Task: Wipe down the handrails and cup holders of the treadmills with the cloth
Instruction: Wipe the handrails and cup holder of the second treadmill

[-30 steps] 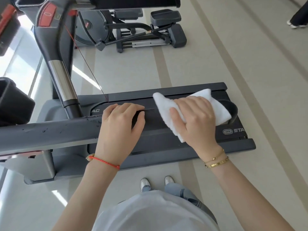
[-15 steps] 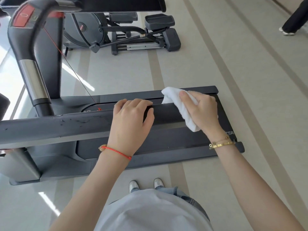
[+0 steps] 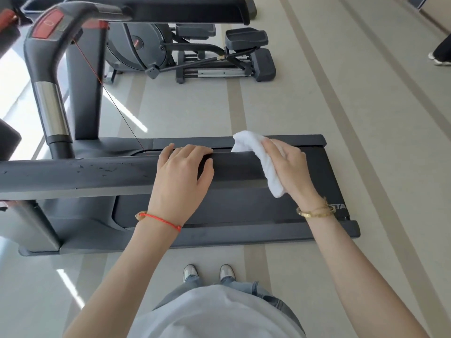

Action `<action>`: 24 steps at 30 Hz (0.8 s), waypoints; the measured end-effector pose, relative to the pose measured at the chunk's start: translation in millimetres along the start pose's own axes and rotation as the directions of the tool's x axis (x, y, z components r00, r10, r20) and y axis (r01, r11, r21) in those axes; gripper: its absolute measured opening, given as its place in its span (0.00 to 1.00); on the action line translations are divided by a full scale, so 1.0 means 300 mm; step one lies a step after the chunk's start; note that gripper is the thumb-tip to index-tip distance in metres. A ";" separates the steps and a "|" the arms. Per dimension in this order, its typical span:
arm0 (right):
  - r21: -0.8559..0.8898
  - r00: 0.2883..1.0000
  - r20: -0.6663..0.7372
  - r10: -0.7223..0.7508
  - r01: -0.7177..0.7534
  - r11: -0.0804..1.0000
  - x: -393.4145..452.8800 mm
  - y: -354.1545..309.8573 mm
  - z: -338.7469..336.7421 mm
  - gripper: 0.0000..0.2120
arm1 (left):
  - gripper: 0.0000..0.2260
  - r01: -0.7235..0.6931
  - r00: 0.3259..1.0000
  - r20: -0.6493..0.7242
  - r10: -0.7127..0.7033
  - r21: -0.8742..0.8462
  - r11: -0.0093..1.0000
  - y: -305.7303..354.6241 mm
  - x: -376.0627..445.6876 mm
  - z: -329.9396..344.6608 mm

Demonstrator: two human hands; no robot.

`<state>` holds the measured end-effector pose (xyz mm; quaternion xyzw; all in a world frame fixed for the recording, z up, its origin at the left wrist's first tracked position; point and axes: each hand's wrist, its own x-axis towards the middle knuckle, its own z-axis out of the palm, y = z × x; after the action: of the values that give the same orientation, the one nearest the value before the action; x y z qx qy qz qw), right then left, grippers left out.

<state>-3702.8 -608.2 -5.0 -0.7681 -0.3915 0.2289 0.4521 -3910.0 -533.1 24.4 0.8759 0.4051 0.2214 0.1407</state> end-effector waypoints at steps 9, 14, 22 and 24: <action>-0.572 0.822 0.093 -0.563 0.507 0.646 -0.034 -0.061 0.074 0.20 | 0.10 -0.011 1.000 0.000 0.011 -0.015 1.000 -0.024 -0.002 -0.016; -0.679 0.781 0.195 -0.593 0.544 0.494 -0.005 -0.144 0.182 0.23 | 0.10 0.011 0.998 -0.060 -0.012 -0.020 1.000 -0.108 -0.017 -0.070; -0.695 0.696 0.126 -0.707 0.570 0.438 -0.045 -0.258 0.452 0.22 | 0.09 0.068 0.984 -0.161 -0.075 -0.046 0.997 -0.371 -0.051 -0.228; -0.698 0.673 0.078 -0.735 0.563 0.442 -0.060 -0.286 0.531 0.22 | 0.09 0.086 0.977 -0.189 -0.096 -0.062 0.994 -0.459 -0.063 -0.284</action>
<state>-3859.5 -516.2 -7.5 -0.6848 -0.6542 -0.2149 0.2384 -4052.8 -454.8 34.1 0.8270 0.4504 0.3085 0.1343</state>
